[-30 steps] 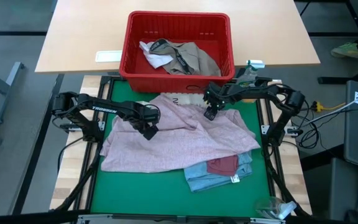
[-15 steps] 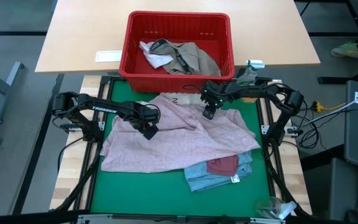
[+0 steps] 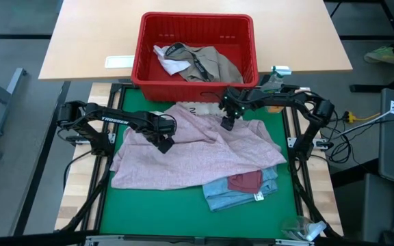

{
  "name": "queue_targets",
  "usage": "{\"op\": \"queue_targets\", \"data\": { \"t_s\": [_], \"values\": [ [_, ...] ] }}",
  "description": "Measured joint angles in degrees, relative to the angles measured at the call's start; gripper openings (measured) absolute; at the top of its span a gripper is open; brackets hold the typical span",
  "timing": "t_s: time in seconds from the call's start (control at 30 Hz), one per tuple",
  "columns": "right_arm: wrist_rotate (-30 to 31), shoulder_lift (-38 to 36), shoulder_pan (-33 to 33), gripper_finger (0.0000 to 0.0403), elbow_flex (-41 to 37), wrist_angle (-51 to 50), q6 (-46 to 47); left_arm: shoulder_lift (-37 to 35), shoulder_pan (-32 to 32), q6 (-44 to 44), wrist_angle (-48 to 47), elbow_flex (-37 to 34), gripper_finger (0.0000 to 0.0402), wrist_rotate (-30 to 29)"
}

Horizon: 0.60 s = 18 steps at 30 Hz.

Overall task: Fold Laundry from Bin
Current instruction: Fold the pink shirt from the red laundry basket

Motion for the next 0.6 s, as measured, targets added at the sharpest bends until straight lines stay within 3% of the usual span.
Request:
{"op": "queue_targets", "data": {
  "t_s": [0.3, 0.6],
  "values": [
    [-0.47, 0.21, 0.02, 0.0231, 0.0, 4.66, 0.15, 0.0, 0.01, -0.02, 1.21, -0.01, 0.01, 0.0],
    [-1.37, 5.27, -0.04, 0.0228, 0.07, 5.54, 0.14, -0.02, 0.01, -0.02, 1.83, -0.01, 0.01, 0.01]
  ]
}}
